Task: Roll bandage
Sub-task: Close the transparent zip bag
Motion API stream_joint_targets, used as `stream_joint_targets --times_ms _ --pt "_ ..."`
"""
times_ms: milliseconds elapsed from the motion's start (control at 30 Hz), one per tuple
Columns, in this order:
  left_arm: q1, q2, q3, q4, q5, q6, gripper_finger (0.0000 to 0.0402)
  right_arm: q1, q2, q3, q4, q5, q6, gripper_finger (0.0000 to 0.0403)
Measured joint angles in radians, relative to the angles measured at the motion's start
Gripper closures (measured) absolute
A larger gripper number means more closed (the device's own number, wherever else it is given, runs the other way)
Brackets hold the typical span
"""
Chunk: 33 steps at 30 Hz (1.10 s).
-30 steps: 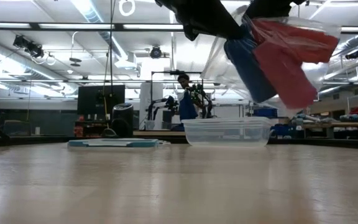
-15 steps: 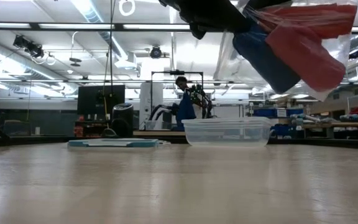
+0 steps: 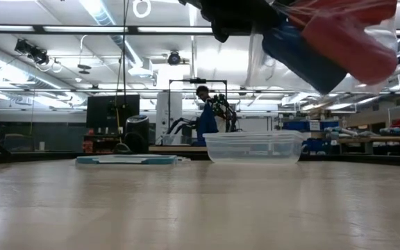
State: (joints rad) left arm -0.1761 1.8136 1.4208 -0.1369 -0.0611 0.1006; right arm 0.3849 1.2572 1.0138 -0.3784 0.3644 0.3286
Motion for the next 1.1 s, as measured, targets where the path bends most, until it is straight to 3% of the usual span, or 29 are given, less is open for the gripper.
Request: stream_joint_targets --times_ms 133,267,800,1100 --pt "0.003 -0.026 -0.001 -0.018 0.004 -0.017 0.0249 0.016 -0.004 0.002 -0.009 0.034 0.018 0.0403" --pt "0.005 -0.068 -0.001 -0.049 0.002 -0.023 0.0230 0.043 -0.017 0.003 -0.032 0.070 0.035 0.0403" --pt "-0.017 -0.186 -0.001 -0.253 -0.060 -0.054 0.0232 0.109 -0.036 0.001 -0.121 0.192 0.119 0.0403" --pt "-0.047 -0.186 -0.052 -0.233 -0.126 -0.082 0.0232 0.120 -0.036 0.000 -0.125 0.211 0.141 0.0403"
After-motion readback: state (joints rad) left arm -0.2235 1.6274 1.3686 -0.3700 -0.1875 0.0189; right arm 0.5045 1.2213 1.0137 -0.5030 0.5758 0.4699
